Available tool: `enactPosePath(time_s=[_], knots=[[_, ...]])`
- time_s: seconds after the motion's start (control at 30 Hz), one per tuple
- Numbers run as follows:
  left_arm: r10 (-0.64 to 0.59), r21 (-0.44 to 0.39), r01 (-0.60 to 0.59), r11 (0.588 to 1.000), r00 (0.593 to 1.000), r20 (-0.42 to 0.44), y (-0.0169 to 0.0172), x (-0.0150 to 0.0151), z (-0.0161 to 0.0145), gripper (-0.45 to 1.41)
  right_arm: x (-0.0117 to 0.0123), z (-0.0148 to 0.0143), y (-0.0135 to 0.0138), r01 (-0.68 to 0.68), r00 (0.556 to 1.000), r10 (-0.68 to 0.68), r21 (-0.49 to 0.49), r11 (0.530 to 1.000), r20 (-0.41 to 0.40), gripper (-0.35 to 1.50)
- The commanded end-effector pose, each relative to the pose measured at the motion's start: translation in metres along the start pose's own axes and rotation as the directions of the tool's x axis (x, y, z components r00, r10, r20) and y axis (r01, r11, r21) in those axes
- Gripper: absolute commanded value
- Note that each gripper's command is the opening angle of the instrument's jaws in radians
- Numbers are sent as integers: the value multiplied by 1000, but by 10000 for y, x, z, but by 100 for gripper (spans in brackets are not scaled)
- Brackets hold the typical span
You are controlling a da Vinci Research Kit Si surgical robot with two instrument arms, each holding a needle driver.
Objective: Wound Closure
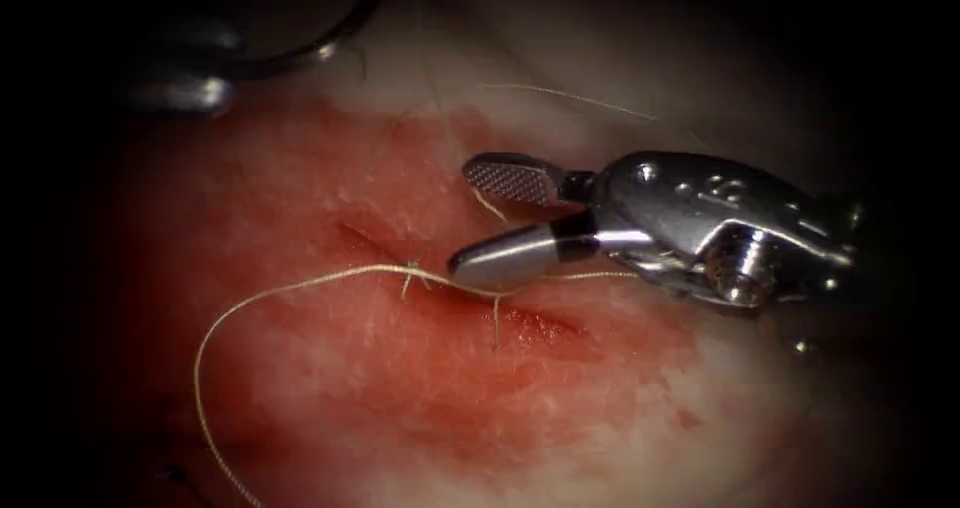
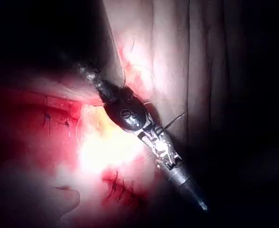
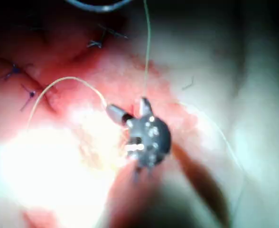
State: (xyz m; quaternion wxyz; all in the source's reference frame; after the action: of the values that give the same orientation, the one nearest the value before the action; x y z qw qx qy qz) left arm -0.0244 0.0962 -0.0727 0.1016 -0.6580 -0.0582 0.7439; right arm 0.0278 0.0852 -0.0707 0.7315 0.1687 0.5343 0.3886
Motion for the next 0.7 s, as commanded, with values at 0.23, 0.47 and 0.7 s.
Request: enactPosePath(time_s=[0.23,0.47,0.7], knots=[[-1,-3,1,1000,1000,-2,1,-3,5,-35,-15,10,2,-19,1000,19,-13,1000,12,114],[-1,-13,1,1000,1000,-8,-5,-6,-3,-35,12,-37,6,-53,998,52,-31,998,-22,111],[-1,-12,1,1000,1000,-7,-2,-4,-2,-35,-14,-23,12,-38,999,38,-36,999,-18,106]])
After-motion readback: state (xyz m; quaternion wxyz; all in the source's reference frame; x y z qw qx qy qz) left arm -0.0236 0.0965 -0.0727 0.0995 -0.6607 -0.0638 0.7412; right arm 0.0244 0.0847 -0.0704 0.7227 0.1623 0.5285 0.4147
